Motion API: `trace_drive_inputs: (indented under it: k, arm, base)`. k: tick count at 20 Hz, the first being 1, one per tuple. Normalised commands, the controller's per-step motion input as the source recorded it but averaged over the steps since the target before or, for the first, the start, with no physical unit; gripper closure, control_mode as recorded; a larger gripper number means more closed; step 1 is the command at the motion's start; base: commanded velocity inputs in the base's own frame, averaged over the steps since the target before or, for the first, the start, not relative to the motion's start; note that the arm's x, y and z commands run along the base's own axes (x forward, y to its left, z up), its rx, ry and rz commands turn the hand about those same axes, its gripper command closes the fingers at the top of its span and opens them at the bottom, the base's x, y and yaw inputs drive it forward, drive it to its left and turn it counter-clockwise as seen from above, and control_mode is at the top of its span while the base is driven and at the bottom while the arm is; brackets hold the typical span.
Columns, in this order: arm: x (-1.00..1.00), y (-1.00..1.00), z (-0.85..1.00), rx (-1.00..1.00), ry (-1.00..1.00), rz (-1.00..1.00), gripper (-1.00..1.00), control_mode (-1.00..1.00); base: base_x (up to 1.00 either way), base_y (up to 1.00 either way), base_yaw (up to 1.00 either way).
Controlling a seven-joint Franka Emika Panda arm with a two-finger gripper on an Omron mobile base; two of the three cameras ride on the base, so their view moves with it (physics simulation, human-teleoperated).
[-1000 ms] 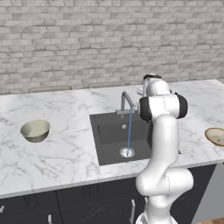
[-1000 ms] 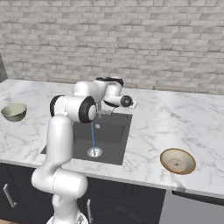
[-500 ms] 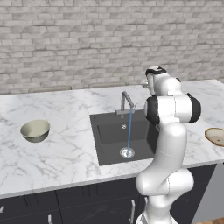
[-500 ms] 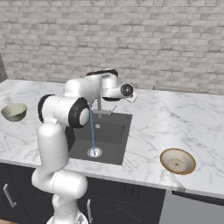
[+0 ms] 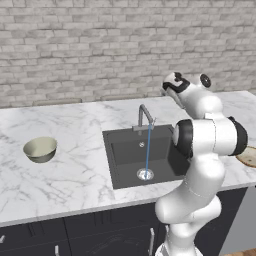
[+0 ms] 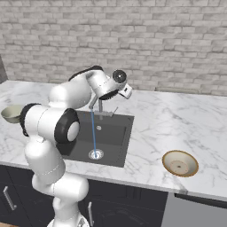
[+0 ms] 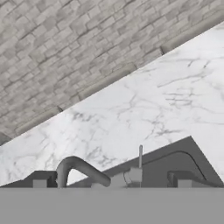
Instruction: Rinse each bowl for a few seconds and place them down in the sink or on the counter.
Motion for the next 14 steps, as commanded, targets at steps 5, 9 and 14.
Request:
trace_drive_inputs:
  k: [5, 9, 14]
  arm:
    - [-0.49, 0.36, 0.59, 0.07, 0.2, -0.03, -1.0, -1.0]
    - [-0.4, 0.4, 0.58, 0.04, 0.16, -0.02, -1.0, -1.0]
    - [-0.37, 0.38, 0.54, 0.01, 0.14, 0.0, -1.0, -1.0]
  base:
    - [0.0, 0.0, 0.0]
    - [0.0, 0.0, 0.0]
    - [0.0, 0.0, 0.0]
